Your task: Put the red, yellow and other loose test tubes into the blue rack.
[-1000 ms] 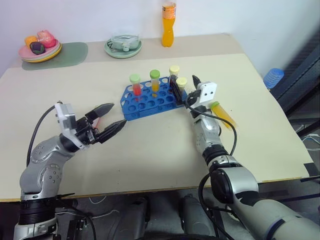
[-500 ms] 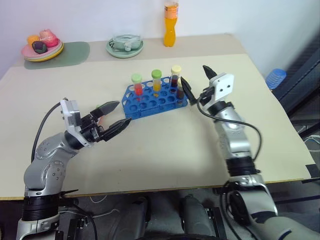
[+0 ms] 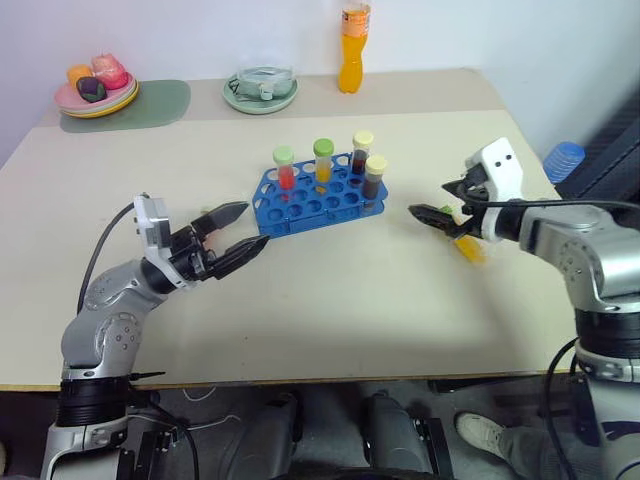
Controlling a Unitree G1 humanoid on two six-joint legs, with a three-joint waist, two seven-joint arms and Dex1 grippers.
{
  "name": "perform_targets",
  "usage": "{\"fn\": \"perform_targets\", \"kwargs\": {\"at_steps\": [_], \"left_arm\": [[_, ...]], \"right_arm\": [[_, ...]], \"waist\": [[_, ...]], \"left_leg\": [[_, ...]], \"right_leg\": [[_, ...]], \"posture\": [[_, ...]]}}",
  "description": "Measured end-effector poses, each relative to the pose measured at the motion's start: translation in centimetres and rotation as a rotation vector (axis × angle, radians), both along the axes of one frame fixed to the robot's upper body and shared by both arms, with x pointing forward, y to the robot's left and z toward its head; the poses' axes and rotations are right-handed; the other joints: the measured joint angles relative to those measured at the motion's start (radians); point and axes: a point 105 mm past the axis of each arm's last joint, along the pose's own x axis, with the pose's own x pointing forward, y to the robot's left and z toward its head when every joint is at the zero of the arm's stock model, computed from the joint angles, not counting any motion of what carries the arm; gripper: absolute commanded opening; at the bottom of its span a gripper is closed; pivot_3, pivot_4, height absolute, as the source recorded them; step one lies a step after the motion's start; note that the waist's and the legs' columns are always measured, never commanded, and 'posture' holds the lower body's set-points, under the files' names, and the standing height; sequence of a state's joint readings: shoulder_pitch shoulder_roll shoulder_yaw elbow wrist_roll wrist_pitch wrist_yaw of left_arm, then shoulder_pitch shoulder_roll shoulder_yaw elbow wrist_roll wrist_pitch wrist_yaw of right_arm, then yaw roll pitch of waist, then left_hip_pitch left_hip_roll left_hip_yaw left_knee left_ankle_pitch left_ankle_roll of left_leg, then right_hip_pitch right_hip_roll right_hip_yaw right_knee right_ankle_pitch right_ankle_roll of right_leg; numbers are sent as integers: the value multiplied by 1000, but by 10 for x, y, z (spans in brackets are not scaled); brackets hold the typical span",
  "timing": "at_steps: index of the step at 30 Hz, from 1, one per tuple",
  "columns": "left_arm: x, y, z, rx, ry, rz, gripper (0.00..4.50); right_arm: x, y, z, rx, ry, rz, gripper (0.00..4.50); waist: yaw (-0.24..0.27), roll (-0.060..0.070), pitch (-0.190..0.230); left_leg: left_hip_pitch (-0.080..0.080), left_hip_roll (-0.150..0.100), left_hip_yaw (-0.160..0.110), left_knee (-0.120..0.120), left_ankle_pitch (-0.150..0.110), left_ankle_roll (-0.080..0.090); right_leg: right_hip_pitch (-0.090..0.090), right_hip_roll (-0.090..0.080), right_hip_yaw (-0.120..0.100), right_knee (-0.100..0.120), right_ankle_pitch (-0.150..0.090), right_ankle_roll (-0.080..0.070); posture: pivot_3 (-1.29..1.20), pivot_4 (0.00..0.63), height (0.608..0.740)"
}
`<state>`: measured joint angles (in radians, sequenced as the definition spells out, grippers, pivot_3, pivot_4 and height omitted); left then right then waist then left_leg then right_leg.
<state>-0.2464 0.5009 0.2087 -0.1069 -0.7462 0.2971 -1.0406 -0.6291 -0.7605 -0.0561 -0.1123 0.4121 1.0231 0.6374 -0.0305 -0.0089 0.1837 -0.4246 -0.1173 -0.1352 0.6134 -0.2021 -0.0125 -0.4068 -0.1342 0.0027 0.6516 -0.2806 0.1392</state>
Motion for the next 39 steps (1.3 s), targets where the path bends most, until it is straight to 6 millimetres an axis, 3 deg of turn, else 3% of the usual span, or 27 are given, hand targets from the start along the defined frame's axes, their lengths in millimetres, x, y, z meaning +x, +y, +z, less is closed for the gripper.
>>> {"fn": "perform_targets", "kwargs": {"at_steps": [6, 14, 25, 34, 37, 39], "left_arm": [[1, -1, -3, 5, 6, -13, 4209], [0, -1, -6, 12, 8, -25, 4209], [-2, 2, -8, 14, 4, -24, 4209], [-6, 5, -16, 14, 28, -24, 4209], [-7, 6, -18, 13, 35, -21, 4209], [-7, 7, -19, 13, 38, -17, 4209]], "right_arm": [[13, -13, -14, -116, 177, -86, 4476], [23, -19, -13, -181, 309, -160, 4476], [36, -40, -43, -238, 488, -250, 4476], [52, -32, -46, -259, 517, -220, 4476], [54, -35, -47, -291, 526, -215, 3713], [54, -36, -46, -308, 530, -205, 2707]], "waist": [[-5, 0, 0], [-5, 0, 0], [-13, 0, 0], [-14, 0, 0], [-13, 0, 0], [-13, 0, 0]], "left_leg": [[-1, 0, 0, 0, 0, 0], [-1, 0, 0, 0, 0, 0], [-1, 0, 0, 0, 0, 0], [-1, 0, 1, 0, 2, -4], [-1, 0, 1, 0, 3, -4], [-1, 0, 1, 0, 3, -4]], "right_leg": [[-1, 0, 0, 0, 0, 0], [-1, 0, 0, -1, 0, 0], [-1, 0, 0, -1, 0, 0], [-2, 0, 0, 0, 0, 0], [-2, 0, 0, 0, 0, 0], [-2, 0, 0, 0, 0, 0]], "posture": [[0, 150, 740], [0, 150, 740], [0, 150, 740], [0, 150, 740], [0, 150, 740], [0, 150, 740]]}}
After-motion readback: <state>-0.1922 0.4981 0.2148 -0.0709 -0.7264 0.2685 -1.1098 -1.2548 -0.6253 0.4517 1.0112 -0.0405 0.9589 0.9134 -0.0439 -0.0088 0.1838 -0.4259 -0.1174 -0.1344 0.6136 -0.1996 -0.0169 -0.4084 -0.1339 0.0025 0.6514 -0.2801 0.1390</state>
